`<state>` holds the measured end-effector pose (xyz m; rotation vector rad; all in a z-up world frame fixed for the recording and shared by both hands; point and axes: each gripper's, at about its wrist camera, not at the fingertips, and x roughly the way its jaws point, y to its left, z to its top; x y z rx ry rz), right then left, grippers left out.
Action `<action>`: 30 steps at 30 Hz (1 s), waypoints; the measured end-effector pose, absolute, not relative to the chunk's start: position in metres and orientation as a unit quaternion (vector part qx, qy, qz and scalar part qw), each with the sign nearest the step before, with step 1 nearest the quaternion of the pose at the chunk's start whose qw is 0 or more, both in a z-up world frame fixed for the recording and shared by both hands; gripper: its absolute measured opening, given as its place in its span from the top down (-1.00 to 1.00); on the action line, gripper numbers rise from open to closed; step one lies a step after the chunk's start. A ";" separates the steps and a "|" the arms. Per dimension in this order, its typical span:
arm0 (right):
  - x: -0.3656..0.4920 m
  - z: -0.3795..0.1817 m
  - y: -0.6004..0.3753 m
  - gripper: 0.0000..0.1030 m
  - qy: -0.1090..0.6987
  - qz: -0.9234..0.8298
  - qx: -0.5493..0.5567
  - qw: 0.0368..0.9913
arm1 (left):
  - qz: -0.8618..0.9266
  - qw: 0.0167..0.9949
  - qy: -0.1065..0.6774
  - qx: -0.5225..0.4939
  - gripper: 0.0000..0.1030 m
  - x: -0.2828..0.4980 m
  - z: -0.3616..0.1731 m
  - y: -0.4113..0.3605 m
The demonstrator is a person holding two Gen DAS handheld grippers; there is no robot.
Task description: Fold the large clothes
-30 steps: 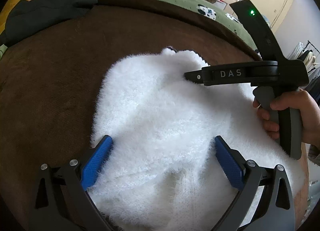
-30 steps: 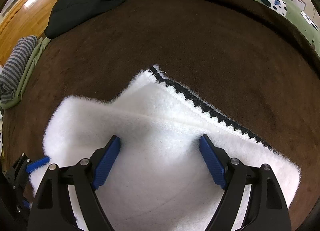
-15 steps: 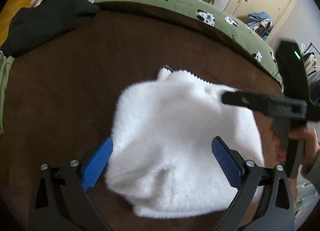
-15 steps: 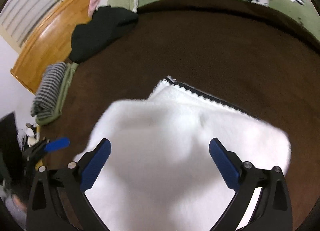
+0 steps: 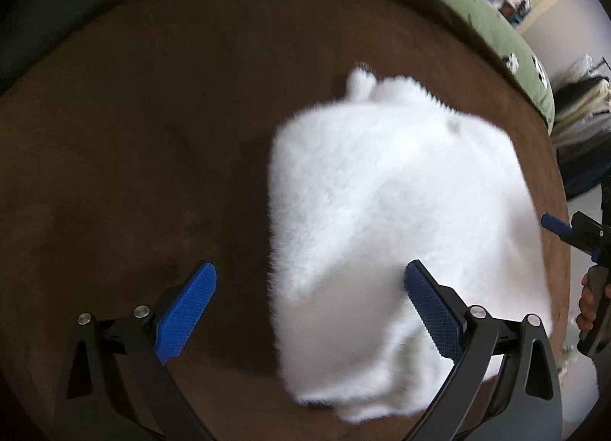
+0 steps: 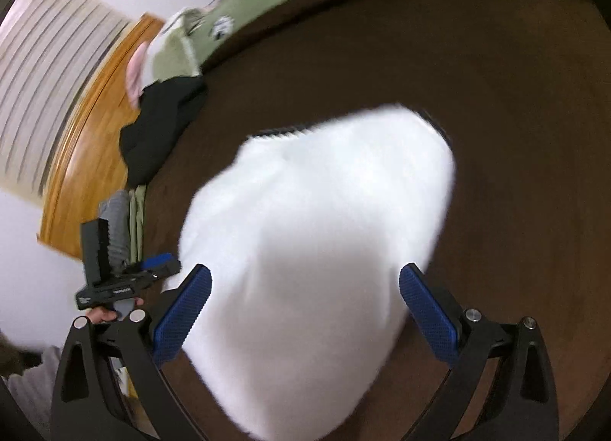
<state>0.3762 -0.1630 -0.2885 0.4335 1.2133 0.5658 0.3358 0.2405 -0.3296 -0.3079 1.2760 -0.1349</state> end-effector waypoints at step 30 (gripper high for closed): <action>0.369 -0.353 -0.138 -0.82 0.610 0.237 0.223 0.722 | -0.254 0.731 0.588 -0.238 -0.88 0.363 -0.372 0.230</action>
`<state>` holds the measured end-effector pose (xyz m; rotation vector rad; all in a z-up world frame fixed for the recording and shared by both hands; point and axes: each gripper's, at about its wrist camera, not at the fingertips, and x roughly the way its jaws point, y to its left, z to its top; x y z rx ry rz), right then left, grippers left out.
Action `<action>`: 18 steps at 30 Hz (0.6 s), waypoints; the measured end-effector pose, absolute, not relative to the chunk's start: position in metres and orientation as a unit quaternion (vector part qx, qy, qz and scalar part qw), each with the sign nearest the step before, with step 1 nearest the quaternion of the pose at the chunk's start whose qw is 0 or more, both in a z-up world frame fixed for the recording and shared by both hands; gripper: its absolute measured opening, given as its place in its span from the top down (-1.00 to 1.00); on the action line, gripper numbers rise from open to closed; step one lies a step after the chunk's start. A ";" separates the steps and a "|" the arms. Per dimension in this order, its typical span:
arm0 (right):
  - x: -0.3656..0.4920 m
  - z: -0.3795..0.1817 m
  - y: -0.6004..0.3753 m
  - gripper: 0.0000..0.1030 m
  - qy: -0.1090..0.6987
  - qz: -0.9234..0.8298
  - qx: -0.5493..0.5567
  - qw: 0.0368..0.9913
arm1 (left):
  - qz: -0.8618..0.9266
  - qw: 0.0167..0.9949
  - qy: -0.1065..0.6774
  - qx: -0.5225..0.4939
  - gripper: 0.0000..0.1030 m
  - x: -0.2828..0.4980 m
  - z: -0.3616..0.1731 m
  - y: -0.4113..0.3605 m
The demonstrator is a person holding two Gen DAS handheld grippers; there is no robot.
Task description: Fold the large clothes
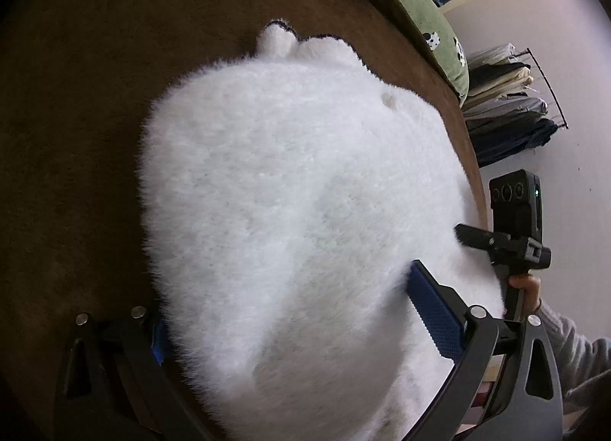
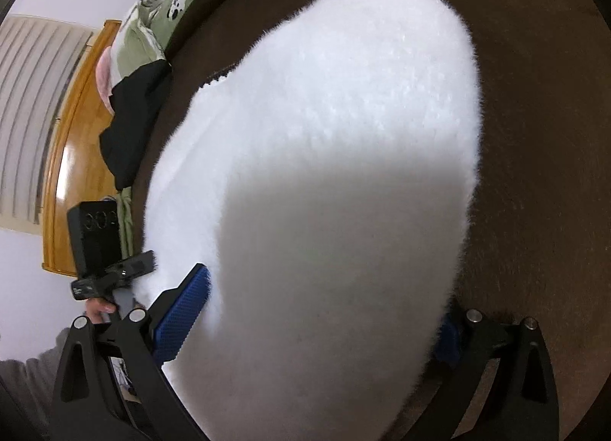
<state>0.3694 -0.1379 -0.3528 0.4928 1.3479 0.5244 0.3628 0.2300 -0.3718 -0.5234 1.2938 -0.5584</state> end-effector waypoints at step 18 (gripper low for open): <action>0.333 -0.312 -0.121 -0.02 0.546 0.186 0.138 0.805 | -0.175 0.795 0.560 -0.154 -0.15 0.343 -0.338 0.173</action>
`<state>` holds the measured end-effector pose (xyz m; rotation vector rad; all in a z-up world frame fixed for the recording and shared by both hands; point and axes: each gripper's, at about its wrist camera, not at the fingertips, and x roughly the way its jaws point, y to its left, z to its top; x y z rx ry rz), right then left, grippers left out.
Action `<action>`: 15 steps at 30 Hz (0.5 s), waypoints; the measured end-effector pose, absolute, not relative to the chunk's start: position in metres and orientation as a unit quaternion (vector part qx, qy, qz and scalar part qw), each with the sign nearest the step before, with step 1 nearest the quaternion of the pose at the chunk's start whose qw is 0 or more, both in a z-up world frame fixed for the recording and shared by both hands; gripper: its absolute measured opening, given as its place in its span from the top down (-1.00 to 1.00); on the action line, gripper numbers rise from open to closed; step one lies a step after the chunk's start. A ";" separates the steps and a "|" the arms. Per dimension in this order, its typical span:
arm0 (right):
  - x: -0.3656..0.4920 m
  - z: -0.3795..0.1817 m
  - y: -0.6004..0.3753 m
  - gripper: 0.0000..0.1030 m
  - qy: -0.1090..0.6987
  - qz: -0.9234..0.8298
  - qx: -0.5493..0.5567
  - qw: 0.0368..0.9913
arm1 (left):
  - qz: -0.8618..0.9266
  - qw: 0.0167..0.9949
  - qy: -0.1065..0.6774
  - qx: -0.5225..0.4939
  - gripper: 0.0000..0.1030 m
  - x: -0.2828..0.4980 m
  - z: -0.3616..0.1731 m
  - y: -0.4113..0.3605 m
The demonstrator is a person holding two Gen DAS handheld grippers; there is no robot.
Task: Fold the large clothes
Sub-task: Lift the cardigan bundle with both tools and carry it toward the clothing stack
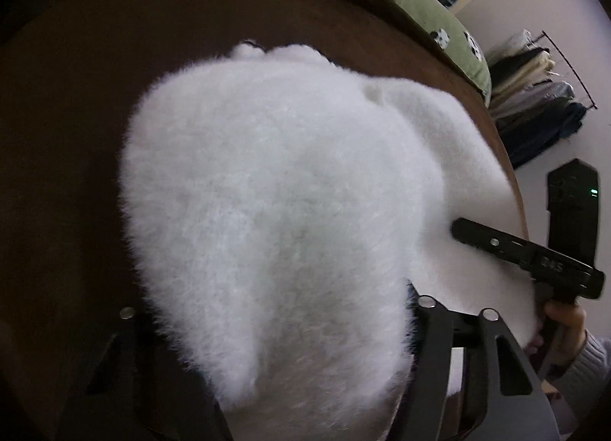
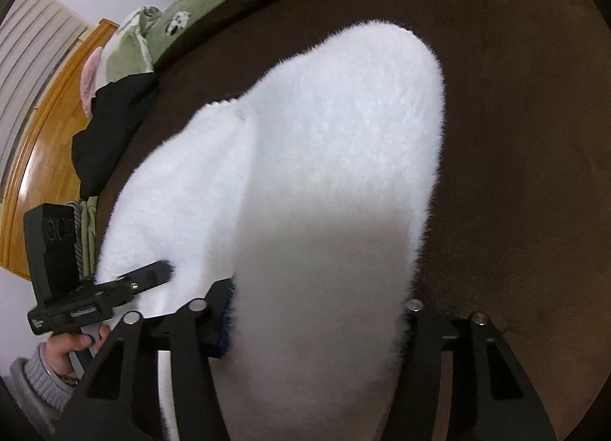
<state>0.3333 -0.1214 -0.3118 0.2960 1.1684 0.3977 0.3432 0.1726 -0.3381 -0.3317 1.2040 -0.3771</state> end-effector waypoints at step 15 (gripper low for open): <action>0.311 -0.203 -0.102 0.07 0.517 0.195 0.116 0.825 | -0.126 0.815 0.554 -0.111 0.38 0.333 -0.249 0.170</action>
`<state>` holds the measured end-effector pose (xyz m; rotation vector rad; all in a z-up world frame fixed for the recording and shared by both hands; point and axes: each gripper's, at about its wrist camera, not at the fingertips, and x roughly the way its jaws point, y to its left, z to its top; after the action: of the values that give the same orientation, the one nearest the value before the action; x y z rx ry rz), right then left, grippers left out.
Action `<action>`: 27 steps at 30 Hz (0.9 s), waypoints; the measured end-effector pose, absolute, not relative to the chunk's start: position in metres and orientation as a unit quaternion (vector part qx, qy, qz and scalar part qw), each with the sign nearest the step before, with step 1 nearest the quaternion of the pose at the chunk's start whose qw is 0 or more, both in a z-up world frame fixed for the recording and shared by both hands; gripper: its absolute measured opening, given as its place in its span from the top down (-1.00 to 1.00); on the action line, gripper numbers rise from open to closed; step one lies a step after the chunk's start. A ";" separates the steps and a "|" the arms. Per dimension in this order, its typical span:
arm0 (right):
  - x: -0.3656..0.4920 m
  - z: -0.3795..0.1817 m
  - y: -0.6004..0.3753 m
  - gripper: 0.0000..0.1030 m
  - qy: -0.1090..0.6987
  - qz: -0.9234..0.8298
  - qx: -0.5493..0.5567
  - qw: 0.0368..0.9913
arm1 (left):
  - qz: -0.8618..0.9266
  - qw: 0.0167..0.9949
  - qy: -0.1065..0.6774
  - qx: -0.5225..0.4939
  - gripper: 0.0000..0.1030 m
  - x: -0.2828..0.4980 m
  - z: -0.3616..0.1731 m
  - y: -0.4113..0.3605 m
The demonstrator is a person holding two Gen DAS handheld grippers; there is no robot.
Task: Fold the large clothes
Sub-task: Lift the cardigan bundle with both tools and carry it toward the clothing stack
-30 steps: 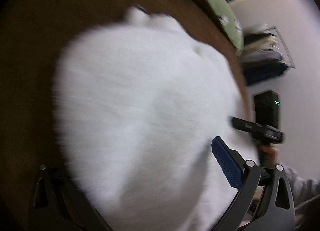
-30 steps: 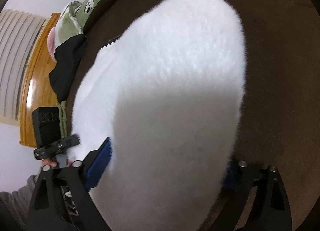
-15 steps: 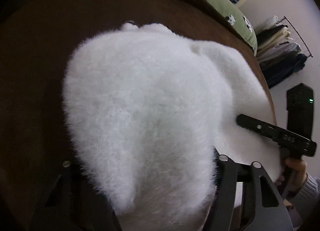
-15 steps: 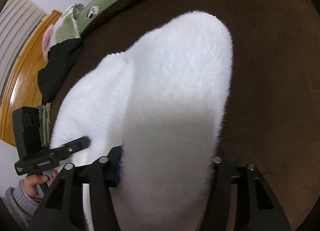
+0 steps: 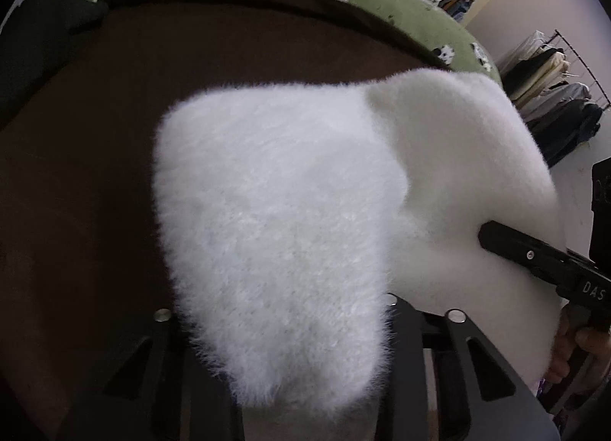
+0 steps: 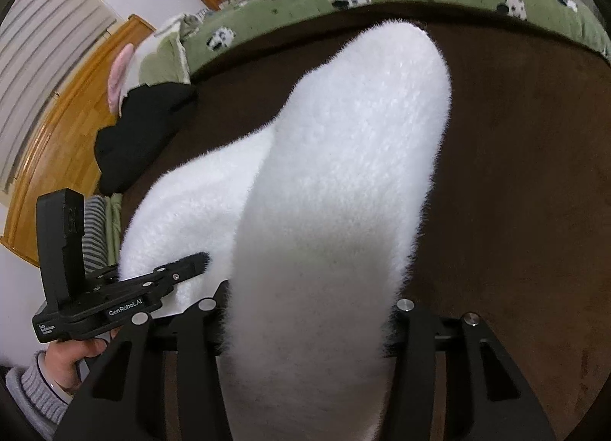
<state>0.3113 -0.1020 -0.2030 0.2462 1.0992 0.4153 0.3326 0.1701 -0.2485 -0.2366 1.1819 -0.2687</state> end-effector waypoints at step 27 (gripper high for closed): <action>0.279 -0.292 -0.237 -0.09 0.565 0.161 0.192 0.786 | -0.183 0.791 0.567 -0.143 -0.68 0.309 -0.336 0.096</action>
<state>0.2786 -0.2365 -0.2916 0.4148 1.2188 0.3472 0.3089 0.0963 -0.3359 -0.3088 1.2195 -0.3936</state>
